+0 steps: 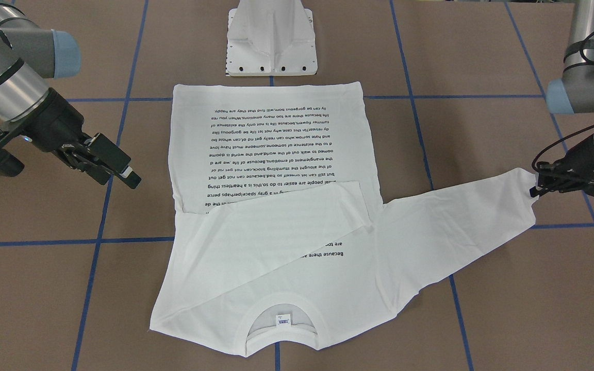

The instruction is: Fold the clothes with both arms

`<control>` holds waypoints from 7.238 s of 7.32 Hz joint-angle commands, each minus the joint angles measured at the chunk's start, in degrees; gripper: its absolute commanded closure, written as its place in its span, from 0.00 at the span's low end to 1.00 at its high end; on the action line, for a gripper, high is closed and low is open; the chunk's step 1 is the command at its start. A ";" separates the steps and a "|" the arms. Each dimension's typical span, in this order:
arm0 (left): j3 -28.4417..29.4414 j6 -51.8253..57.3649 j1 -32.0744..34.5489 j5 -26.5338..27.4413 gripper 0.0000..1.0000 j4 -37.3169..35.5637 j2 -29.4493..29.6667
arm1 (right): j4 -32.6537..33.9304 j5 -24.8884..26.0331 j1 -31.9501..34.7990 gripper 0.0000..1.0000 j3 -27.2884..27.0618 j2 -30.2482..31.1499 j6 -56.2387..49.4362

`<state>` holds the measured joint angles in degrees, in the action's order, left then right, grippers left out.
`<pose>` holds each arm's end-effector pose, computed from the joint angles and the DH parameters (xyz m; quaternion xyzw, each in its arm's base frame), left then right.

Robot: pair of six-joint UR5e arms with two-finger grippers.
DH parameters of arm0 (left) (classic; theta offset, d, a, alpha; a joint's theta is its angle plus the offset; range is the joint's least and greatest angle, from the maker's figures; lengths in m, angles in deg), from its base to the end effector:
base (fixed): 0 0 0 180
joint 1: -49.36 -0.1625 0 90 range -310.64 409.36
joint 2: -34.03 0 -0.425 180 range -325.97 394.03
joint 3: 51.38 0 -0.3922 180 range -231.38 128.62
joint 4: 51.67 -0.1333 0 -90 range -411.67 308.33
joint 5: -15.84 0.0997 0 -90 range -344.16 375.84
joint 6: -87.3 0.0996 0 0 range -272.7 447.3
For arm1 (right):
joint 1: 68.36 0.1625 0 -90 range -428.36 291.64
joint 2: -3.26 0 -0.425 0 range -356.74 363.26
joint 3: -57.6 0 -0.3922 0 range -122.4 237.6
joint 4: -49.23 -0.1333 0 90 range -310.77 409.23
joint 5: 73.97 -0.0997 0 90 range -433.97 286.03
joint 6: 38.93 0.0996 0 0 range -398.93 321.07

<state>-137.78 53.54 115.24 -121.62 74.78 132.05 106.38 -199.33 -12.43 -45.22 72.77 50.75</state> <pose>0.1782 -0.5445 0.5388 0.0972 0.4847 0.0679 0.8666 -0.2685 -0.5320 0.2869 0.0207 -0.5786 0.2258 0.7835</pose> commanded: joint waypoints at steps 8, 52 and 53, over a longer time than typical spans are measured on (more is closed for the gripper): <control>2.60 -48.14 -30.95 26.15 1.00 -2.88 41.07 | 0.52 -10.96 14.38 0.01 5.79 8.27 -26.31; -20.97 -47.14 -25.35 26.54 0.23 -6.39 11.96 | 21.78 51.27 -58.65 1.00 -22.94 22.06 32.31; -23.26 -52.58 -28.58 29.94 0.23 -6.48 10.37 | 21.78 51.27 -58.65 1.00 -23.82 22.07 32.31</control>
<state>-158.28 7.35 89.37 -94.52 68.42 144.33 128.13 -148.06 -71.13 -67.86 94.65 83.10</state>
